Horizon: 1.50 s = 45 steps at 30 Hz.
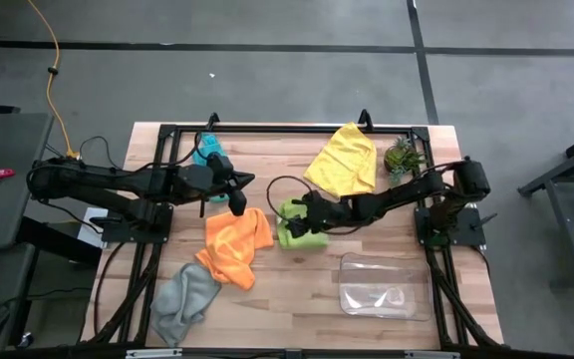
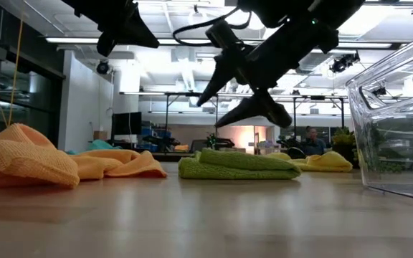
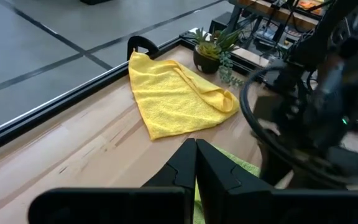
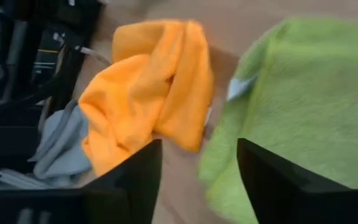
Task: Fold microfiber towels
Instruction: Put the green microfiber cloth into the transparent bin
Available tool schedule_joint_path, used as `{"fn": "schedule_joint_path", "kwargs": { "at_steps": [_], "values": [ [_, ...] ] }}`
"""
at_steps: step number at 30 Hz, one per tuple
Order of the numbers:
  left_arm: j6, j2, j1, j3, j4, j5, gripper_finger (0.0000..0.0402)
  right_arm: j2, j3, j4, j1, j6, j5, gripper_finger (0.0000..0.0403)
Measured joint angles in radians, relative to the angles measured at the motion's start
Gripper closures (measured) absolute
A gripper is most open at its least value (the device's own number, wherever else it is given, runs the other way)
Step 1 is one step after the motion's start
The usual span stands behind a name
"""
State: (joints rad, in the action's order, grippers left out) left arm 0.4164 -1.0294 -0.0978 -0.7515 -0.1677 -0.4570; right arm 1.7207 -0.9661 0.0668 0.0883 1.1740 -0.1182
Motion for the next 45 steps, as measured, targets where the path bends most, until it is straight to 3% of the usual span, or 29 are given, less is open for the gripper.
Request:
{"fn": "schedule_joint_path", "kwargs": {
  "at_steps": [3, 10, 17, 22, 28, 41, 45],
  "values": [
    [0.0, 0.012, 0.0, 0.0, -0.001, 0.032, 0.0401, -0.058, -0.001, -0.173, -0.026, -0.03, -0.019, 0.0188],
    [-0.057, 0.091, 0.001, 0.0, 0.052, 0.287, 0.0401, -0.127, 0.0, -0.649, -0.059, 0.019, -0.064, 0.0187],
    [-0.061, 0.193, 0.001, 0.0, 0.125, 0.314, 0.0401, -0.038, -0.002, -0.521, -0.077, 0.02, -0.007, 0.0187],
    [-0.056, 0.238, 0.001, 0.0, 0.13, 0.312, 0.0401, -0.003, -0.001, -0.533, -0.074, 0.043, 0.011, 0.0187],
    [-0.053, 0.243, 0.0, 0.0, 0.128, 0.285, 0.0401, 0.003, -0.001, -0.503, -0.038, 0.087, 0.05, 0.0188],
    [-0.053, 0.224, 0.0, 0.0, 0.127, 0.265, 0.0401, 0.084, -0.004, -0.443, -0.022, 0.228, 0.03, 0.0188],
    [-0.057, 0.224, 0.0, 0.0, 0.127, 0.263, 0.0401, 0.084, -0.004, -0.45, -0.021, 0.235, 0.02, 0.0209]
  ]
}}
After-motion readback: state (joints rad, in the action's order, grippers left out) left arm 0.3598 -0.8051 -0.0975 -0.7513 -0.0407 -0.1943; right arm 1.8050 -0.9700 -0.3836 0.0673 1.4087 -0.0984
